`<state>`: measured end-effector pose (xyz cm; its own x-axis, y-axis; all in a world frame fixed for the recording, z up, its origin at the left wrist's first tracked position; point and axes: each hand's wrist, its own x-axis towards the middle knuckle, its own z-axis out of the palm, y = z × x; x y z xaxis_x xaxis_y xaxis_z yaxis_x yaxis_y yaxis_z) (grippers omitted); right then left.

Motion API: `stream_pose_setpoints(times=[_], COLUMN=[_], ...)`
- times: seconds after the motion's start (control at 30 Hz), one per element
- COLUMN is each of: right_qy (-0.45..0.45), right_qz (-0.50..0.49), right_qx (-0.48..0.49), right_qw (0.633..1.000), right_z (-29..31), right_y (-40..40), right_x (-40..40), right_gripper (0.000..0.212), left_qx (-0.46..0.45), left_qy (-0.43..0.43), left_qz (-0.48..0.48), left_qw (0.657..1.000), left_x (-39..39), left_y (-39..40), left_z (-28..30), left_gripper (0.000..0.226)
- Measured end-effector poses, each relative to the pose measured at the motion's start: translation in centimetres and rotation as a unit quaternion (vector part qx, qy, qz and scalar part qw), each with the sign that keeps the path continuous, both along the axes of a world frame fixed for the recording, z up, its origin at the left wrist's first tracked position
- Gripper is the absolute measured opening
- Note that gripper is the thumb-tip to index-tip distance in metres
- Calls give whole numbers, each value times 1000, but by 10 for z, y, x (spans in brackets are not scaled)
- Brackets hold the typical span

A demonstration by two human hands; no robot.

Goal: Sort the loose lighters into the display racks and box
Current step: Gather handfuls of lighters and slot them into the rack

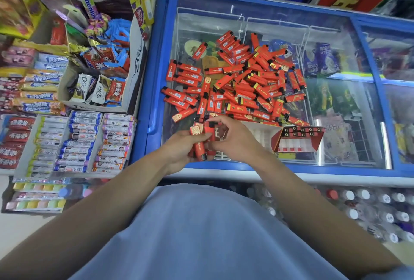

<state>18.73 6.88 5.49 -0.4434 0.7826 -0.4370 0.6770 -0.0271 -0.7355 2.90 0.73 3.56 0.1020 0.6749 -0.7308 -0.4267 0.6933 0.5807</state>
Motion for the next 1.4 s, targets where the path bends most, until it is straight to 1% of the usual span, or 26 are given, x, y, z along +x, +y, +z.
stream_pose_setpoints(times=[0.03,0.1,0.17,0.2,0.23,0.3,0.37,0.4,0.5,0.53,0.6,0.67,0.73,0.77,0.83,0.93,1.1,1.17,1.27,1.33,1.4], right_qy=[5,30,58,61,50,-2,-53,-71,-105,-110,-125,-154,-165,-160,-151,-176,-201,-201,-169,-140,-88], right_qz=[3,-28,-78,-99,-111,-113,-107,-102,-41,-16,28,57,58,47,24,16,81,81,27,-5,-21], right_qx=[-17,-57,-83,-89,-83,-23,47,64,58,51,58,116,183,201,222,245,282,290,281,295,300], right_qw=[1000,998,992,989,989,993,992,990,992,992,990,980,967,965,963,953,935,932,944,945,950], right_z=[0,-3,-3,-2,-1,-3,-12,-16,-21,-20,-19,-21,-25,-27,-31,-34,-36,-36,-35,-34,-28], right_y=[0,0,2,4,6,10,14,16,20,21,22,23,26,27,28,26,21,20,18,16,11], right_x=[1,5,12,16,22,34,43,45,44,42,39,37,36,36,35,33,30,29,29,29,25], right_gripper=[50,34,20,16,13,10,13,14,9,11,24,32,36,36,34,33,33,34,30,22,20], left_qx=[0,0,-11,-19,-27,-38,-45,-46,-41,-38,-31,-20,-8,-4,2,6,14,13,15,16,15], left_qy=[2,-2,-4,1,11,37,51,53,43,36,26,25,20,17,15,14,17,16,20,17,12], left_qz=[-21,-45,-32,-15,6,43,57,57,61,64,66,61,55,53,50,46,45,45,38,36,41], left_qw=[1000,999,999,1000,1000,998,996,996,996,997,997,998,998,998,999,999,999,999,999,999,999], left_x=[0,2,2,2,1,-2,-5,-6,-4,-4,-3,-5,-6,-7,-7,-8,-8,-8,-7,-7,-6], left_y=[0,0,1,2,3,4,5,5,6,6,6,6,5,4,3,2,1,1,0,-1,0], left_z=[2,2,3,2,0,-4,-7,-8,-6,-5,-4,-6,-7,-7,-6,-4,-3,-4,-4,-2,-2], left_gripper=[18,20,19,19,20,25,25,24,22,21,19,21,22,22,22,21,21,22,20,19,20])
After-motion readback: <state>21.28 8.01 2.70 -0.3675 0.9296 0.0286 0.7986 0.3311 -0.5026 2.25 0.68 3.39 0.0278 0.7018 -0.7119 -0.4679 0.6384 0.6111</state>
